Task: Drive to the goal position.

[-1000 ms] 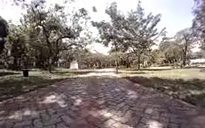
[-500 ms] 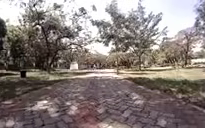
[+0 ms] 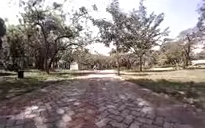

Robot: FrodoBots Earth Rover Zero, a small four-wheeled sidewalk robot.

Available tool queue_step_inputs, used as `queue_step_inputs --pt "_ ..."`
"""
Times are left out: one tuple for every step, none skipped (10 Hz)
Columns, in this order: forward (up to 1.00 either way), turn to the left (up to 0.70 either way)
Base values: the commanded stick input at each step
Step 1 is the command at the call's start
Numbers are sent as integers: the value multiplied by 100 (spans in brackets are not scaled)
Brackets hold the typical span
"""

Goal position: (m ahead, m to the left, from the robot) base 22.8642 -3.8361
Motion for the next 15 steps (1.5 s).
queue_step_inputs --pt "70 0" --pt "70 0" --pt "70 0" --pt "70 0" --pt "70 0" --pt "70 0" --pt "70 0" --pt "70 0" --pt "70 0" --pt "70 0" --pt "70 0" --pt "70 0" --pt "70 0" --pt "70 0" --pt "70 0"
